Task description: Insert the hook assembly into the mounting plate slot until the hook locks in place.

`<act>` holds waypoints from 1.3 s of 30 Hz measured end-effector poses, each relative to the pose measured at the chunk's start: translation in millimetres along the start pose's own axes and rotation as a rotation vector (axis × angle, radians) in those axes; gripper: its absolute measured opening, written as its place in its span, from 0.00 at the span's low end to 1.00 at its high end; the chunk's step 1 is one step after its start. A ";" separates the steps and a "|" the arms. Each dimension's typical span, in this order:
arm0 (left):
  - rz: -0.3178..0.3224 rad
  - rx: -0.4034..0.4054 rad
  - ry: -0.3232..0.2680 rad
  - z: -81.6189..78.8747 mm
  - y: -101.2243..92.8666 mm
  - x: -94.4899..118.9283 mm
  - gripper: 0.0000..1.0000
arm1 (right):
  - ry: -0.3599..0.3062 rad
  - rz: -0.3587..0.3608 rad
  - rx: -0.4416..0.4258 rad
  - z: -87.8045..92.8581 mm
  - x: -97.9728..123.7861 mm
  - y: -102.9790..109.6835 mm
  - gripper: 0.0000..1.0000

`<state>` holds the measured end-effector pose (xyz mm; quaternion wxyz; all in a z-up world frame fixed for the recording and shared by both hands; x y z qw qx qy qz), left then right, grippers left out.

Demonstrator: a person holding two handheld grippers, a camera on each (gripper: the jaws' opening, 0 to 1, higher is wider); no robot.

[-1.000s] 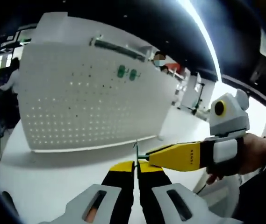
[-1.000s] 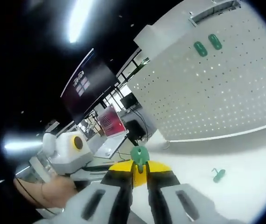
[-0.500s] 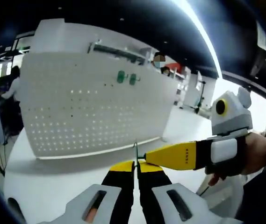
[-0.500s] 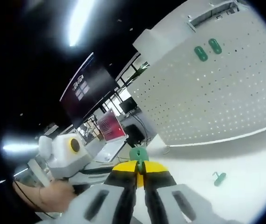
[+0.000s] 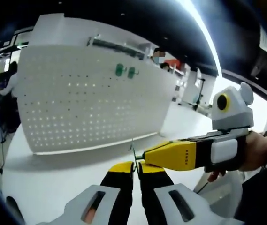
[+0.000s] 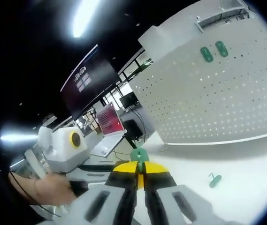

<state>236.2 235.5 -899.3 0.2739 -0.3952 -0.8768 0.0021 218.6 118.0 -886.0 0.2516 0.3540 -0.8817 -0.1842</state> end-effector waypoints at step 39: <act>0.129 0.092 -0.059 4.7 -5.1 -7.7 0.72 | -0.105 0.153 0.211 -30.3 17.5 -16.3 0.00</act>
Point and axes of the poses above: the point that each gripper's makers call its tool centre point, and the gripper's own axes: x roughly backward along the fingers, y roughly to its left, z roughly out of its underside, the point moved 9 cm from there along x, roughly backward along the fingers, and after that the axes turned 8 degrees about y, right-handed, at the moved point
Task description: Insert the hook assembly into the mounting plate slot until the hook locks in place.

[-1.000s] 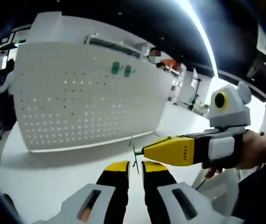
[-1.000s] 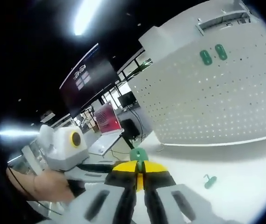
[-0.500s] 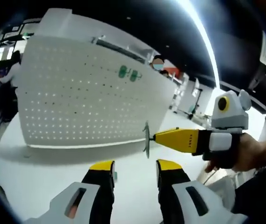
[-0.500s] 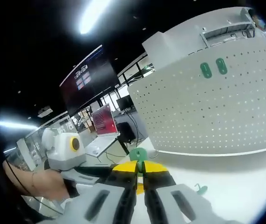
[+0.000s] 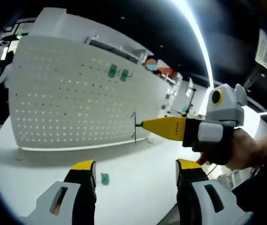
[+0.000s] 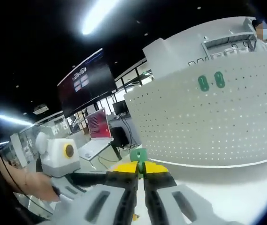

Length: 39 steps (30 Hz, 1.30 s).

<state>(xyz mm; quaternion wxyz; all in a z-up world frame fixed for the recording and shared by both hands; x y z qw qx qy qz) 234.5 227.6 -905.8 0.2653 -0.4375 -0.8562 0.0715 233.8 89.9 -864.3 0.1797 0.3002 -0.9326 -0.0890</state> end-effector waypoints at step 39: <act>0.029 0.071 0.018 0.2 5.6 1.4 0.91 | -0.177 0.254 0.035 -52.0 8.5 -65.8 0.01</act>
Point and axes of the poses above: the point that each gripper's makers call its tool centre point, and the gripper's own axes: x roughly backward along the fingers, y roughly to its left, z roughly out of its underside, the point moved 9 cm from there along x, roughly backward along the fingers, and after that the axes turned 8 degrees about y, right-handed, at the moved point
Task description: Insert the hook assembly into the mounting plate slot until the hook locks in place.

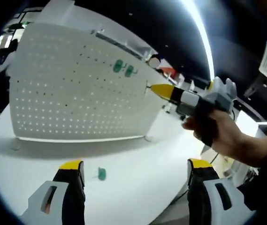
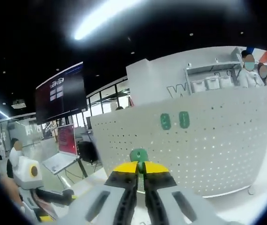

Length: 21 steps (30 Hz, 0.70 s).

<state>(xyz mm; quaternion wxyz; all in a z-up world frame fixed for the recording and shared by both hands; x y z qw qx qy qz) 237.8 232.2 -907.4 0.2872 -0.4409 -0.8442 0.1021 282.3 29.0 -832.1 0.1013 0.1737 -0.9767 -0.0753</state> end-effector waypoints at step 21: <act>-0.007 0.001 -0.002 -7.4 1.9 1.4 0.88 | -0.124 0.161 0.037 -35.5 -7.7 -44.2 0.01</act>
Point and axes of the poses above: the point that each gripper's makers call its tool centre point, and the gripper's own axes: x roughly backward along the fingers, y roughly to its left, z roughly out of its underside, the point moved 9 cm from there along x, roughly backward along the fingers, and after that the axes turned 8 degrees about y, right-handed, at the moved point
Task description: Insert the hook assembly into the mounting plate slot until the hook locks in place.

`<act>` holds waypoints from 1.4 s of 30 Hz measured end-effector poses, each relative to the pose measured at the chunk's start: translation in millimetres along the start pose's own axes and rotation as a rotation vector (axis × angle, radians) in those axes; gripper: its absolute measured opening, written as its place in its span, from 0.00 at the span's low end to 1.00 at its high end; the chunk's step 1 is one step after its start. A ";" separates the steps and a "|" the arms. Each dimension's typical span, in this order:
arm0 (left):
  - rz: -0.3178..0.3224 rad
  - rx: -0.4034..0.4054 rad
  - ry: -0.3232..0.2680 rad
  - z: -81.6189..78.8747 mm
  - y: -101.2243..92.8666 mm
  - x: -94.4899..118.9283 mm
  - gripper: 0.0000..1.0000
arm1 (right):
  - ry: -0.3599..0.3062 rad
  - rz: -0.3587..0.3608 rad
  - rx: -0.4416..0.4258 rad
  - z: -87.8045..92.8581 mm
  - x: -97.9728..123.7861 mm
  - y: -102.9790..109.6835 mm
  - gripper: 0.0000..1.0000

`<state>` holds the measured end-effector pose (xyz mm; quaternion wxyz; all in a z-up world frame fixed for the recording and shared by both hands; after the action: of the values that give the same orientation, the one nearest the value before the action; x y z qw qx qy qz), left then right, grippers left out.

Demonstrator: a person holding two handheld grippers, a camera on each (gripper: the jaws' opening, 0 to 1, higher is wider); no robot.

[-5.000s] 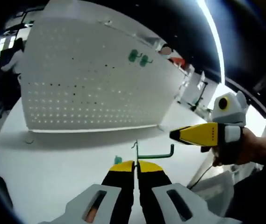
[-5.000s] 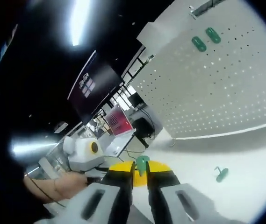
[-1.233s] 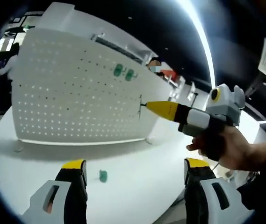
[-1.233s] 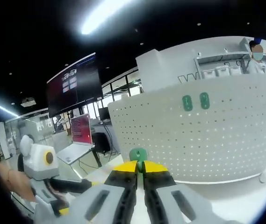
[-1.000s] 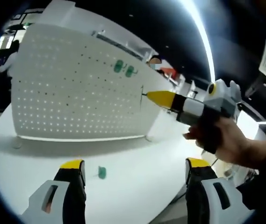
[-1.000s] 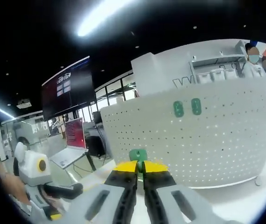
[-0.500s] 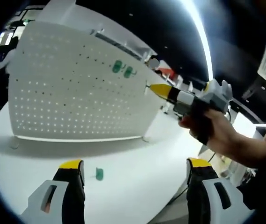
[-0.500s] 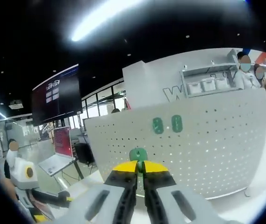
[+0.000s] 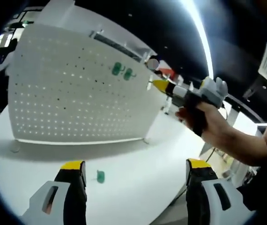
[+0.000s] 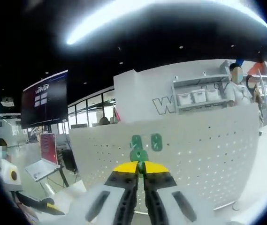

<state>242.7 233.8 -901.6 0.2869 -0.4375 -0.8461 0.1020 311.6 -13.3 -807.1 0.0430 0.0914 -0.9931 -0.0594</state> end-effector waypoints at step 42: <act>-0.013 0.050 0.043 8.1 16.3 0.1 0.84 | -0.074 0.170 -0.070 -15.0 -70.7 -54.3 0.01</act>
<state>249.1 244.3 -915.2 0.3166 -0.4266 -0.8398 0.1120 391.9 -54.8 -804.3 0.0145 0.0028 -0.9955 -0.0934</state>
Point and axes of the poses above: the point that each gripper's makers call its tool centre point, and the gripper's own axes: x roughly backward along the fingers, y roughly to its left, z roughly out of its underside, the point moved 9 cm from there along x, roughly backward along the fingers, and after that the axes turned 8 degrees about y, right-handed, at the moved point
